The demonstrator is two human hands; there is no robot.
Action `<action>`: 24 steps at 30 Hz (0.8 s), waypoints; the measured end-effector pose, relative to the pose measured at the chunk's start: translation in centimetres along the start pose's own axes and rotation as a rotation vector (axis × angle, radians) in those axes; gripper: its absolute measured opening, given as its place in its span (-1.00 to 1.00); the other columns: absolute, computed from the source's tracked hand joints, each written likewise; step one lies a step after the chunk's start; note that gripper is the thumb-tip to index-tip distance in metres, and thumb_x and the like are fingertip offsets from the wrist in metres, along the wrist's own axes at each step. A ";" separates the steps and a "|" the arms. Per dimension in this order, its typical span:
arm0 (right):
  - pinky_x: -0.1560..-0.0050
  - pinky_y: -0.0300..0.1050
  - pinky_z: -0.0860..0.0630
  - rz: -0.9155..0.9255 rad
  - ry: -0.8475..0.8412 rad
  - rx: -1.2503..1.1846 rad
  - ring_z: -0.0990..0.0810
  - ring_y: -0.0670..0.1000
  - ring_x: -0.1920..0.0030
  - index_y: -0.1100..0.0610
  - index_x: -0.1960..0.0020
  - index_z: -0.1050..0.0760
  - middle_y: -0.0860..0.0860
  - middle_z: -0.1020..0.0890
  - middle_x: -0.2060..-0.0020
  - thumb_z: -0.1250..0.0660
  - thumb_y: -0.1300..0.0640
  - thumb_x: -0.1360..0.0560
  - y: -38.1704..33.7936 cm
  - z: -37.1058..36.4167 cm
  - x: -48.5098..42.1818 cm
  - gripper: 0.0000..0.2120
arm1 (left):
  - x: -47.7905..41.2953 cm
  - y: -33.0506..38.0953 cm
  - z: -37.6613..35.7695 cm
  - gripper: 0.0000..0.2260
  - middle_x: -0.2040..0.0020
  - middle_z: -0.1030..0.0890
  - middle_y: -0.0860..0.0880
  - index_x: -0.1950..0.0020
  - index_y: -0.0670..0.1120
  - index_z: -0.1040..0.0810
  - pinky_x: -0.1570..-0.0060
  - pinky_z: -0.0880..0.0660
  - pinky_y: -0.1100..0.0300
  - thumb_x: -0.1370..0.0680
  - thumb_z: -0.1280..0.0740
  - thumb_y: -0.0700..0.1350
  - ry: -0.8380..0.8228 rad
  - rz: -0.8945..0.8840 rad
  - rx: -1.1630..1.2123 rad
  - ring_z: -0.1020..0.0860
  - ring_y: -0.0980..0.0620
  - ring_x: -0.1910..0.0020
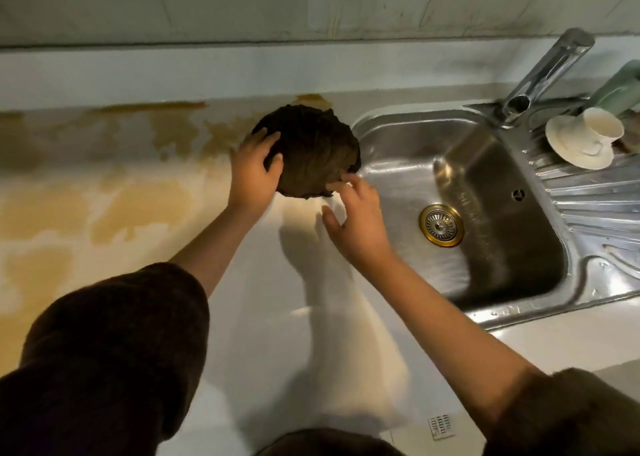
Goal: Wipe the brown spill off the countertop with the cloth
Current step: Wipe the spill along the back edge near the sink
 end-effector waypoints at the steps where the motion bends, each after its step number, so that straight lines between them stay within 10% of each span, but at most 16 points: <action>1: -0.28 0.07 -0.35 -0.052 -0.026 -0.016 -0.35 0.21 -0.29 0.14 -0.30 -0.46 0.16 -0.38 -0.34 -0.35 0.05 -0.48 0.0 -0.7 -2.1 -0.59 | 1.1 -0.8 1.1 -0.64 -0.31 -0.46 -0.18 -0.30 -0.12 -0.48 -0.35 -0.18 -0.19 -0.53 -0.18 -0.09 0.070 0.023 0.007 -0.37 -0.18 -0.32; 9: -0.31 0.47 0.35 -0.229 -0.297 0.366 0.25 0.36 -0.49 -0.16 -0.55 0.12 0.18 0.16 -0.55 -0.04 -0.55 -0.37 -1.2 -8.1 -11.9 -0.10 | 7.0 -3.8 5.3 -0.63 -0.29 -0.48 -0.10 -0.26 -0.12 -0.48 -0.45 0.04 -0.08 -0.47 -0.17 -0.25 0.405 0.174 -0.087 -0.32 -0.12 -0.36; 24: -0.36 0.48 0.18 -0.218 -0.254 0.572 0.14 0.35 -0.51 -0.08 -0.57 0.10 0.32 0.12 -0.52 0.10 -0.59 -0.34 1.5 -8.7 -17.6 -0.05 | 7.7 -5.7 5.0 -0.69 -0.25 -0.52 -0.11 -0.21 -0.15 -0.50 -0.44 0.05 -0.01 -0.50 -0.16 -0.21 0.423 0.259 -0.145 -0.33 -0.13 -0.37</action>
Point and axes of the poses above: each hand's wrist, its own x-axis away from the middle knuckle, its own z-axis out of the back of the hand, y = z × x, the point moved 5 cm from there along -x, towards the middle knuckle
